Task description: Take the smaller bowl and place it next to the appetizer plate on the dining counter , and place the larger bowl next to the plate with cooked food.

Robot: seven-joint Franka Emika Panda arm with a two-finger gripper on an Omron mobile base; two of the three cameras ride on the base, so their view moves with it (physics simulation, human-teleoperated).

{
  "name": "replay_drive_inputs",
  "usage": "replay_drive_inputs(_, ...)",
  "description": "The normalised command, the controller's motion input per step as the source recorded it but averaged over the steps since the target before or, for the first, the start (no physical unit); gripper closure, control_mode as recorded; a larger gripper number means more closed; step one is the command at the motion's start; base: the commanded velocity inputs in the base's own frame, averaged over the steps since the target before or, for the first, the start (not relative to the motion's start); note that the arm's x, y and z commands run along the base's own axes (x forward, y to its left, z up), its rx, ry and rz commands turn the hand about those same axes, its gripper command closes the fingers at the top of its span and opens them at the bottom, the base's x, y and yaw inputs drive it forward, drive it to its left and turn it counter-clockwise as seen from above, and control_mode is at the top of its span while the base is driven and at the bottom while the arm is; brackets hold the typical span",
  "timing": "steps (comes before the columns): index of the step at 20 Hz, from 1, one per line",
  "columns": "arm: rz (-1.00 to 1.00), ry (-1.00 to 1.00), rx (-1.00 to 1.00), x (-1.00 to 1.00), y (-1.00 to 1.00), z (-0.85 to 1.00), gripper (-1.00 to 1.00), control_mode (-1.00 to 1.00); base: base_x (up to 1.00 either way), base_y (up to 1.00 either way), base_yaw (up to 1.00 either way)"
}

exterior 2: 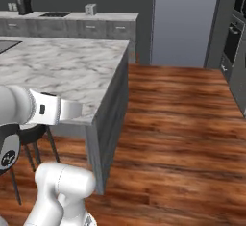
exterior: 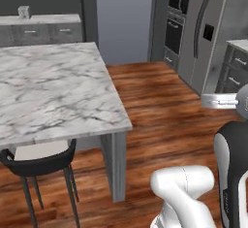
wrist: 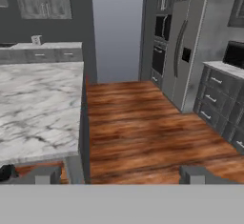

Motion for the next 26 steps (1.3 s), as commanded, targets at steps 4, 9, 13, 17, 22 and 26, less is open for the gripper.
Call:
replay_drive_inputs(4,0.0,0.0,0.0,0.0,0.0,0.0,-1.0,1.0,0.0,-1.0,0.0)
replay_drive_inputs(9,0.0,0.0,0.0,0.0,0.0,0.0,-1.0,1.0,0.0,-1.0,0.0)
replay_drive_inputs(13,0.0,0.0,0.0,0.0,0.0,0.0,-1.0,1.0,0.0,-1.0,0.0)
replay_drive_inputs(17,0.0,0.0,0.0,0.0,0.0,0.0,-1.0,1.0,0.0,-0.98,0.0)
replay_drive_inputs(22,0.0,0.0,0.0,0.0,0.0,0.0,-1.0,1.0,0.0,-0.47,-0.19)
replay_drive_inputs(26,0.0,0.0,0.0,0.0,0.0,0.0,-1.0,1.0,0.0,0.05,-0.42)
